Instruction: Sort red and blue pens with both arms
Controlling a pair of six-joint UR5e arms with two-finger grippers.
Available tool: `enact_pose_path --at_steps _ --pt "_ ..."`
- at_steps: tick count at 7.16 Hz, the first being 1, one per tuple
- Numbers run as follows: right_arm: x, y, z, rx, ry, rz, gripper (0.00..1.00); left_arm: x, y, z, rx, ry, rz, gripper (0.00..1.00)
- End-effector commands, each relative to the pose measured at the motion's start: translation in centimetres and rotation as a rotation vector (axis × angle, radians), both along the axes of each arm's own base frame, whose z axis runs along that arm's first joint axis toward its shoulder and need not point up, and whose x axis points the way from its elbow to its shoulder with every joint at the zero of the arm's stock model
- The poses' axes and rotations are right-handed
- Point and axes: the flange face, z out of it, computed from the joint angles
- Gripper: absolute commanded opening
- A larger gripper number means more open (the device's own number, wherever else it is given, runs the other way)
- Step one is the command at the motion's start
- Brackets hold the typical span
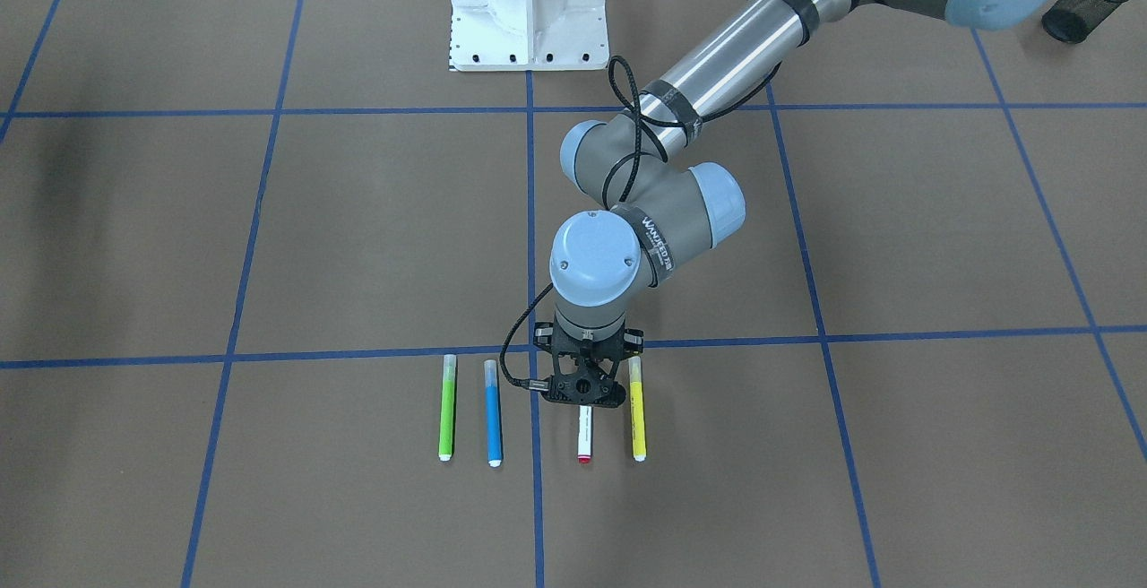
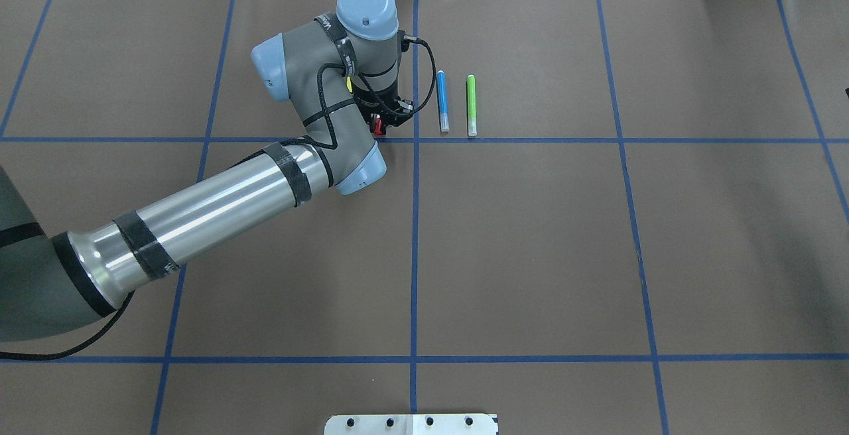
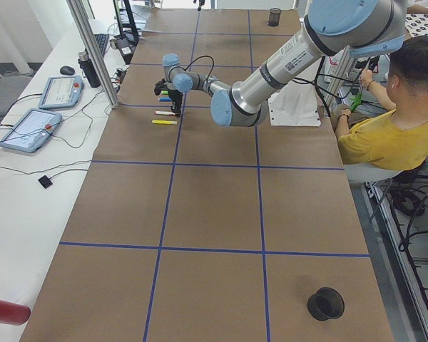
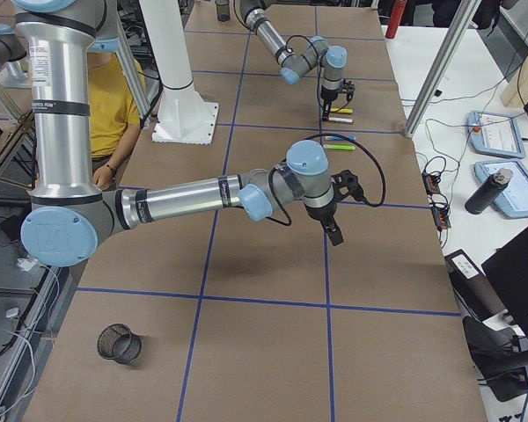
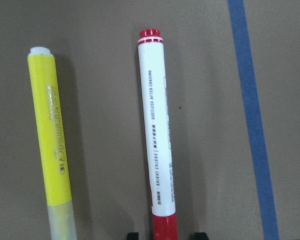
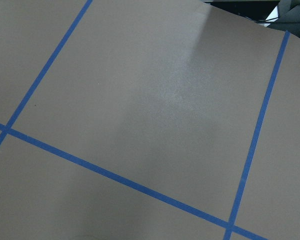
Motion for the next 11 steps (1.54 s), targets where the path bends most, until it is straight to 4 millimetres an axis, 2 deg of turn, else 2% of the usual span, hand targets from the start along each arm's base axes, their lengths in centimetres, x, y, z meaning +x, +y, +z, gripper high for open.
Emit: enact_pose_path --at_steps 1,3,4,6,7,8,9,10,11 --pt "0.0 -0.1 0.0 0.000 0.000 0.000 1.00 -0.1 0.0 -0.5 0.007 0.004 -0.009 0.00" --pt "0.0 -0.1 0.0 0.000 0.000 0.000 1.00 -0.9 0.5 -2.9 0.034 0.042 -0.015 0.00" --pt "0.0 -0.1 0.0 0.000 0.000 0.000 1.00 -2.0 1.2 -4.0 0.055 0.070 -0.017 0.00" --pt "0.0 -0.1 0.0 0.000 0.000 0.000 1.00 -6.3 4.6 -3.2 0.113 0.142 -0.008 0.00" --pt "0.0 -0.1 0.0 0.000 0.000 0.000 1.00 -9.0 6.5 -3.6 0.124 0.154 -0.010 0.00" --pt "0.0 -0.1 0.0 0.000 0.000 0.000 1.00 -13.6 10.2 -3.1 0.148 0.176 -0.016 0.00" --pt "0.0 -0.1 0.0 0.000 0.000 0.000 1.00 -18.5 14.1 -1.7 0.181 0.214 -0.023 0.00" --pt "0.0 -0.1 0.0 0.000 0.000 0.000 1.00 -22.3 16.3 -2.3 0.215 0.254 -0.037 0.00" --pt "0.0 -0.1 0.0 0.000 0.000 0.000 1.00 -25.3 17.7 -1.7 0.230 0.265 -0.052 0.00"
